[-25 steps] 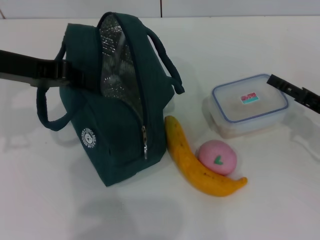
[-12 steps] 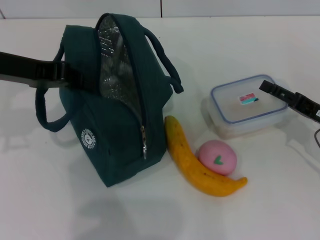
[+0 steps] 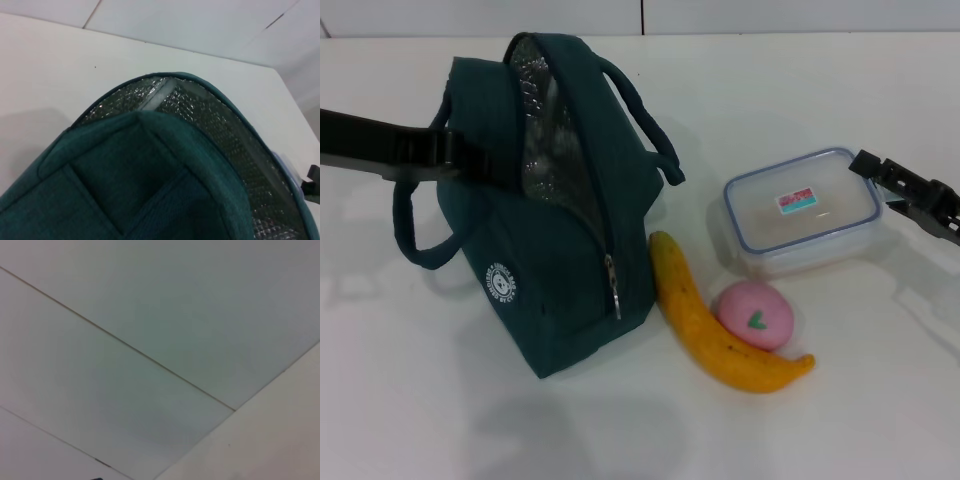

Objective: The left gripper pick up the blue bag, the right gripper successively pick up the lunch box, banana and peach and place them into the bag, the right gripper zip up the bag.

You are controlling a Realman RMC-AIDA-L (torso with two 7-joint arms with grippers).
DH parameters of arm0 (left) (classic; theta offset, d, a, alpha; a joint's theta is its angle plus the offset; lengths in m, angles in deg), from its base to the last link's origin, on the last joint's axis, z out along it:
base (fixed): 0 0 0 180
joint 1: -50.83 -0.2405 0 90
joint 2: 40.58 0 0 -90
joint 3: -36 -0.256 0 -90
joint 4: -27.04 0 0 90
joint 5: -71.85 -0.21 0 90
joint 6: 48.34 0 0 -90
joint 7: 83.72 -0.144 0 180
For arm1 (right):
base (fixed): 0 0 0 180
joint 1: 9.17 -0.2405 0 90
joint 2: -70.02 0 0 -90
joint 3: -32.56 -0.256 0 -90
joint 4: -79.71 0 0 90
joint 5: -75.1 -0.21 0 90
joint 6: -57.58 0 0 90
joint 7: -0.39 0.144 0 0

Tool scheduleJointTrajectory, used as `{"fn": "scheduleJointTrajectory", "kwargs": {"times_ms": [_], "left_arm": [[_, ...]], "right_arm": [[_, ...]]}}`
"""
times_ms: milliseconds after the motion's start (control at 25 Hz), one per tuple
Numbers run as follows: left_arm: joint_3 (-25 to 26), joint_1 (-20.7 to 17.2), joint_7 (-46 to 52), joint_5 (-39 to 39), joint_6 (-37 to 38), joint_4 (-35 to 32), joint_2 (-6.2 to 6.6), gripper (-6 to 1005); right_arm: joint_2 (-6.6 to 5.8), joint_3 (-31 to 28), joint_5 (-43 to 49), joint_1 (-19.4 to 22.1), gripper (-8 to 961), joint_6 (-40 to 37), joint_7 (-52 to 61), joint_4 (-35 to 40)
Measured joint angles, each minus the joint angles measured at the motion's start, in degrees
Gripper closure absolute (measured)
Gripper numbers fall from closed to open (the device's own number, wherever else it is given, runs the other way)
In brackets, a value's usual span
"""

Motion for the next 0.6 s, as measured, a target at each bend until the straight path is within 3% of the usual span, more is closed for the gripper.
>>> {"fn": "scheduleJointTrajectory", "kwargs": {"times_ms": [560,600], "left_arm": [[-0.23,0.25,0.00,1.94,0.00,0.52,0.04,968],[-0.25,0.28,0.00,1.94,0.00,0.54,0.04,968]], "right_arm": [[0.50,-0.07,-2.61,-1.00,148,-0.49,4.28,-1.21],[0.52,-0.05,-2.84,-1.04,184,-0.32,4.46,-1.44]]}}
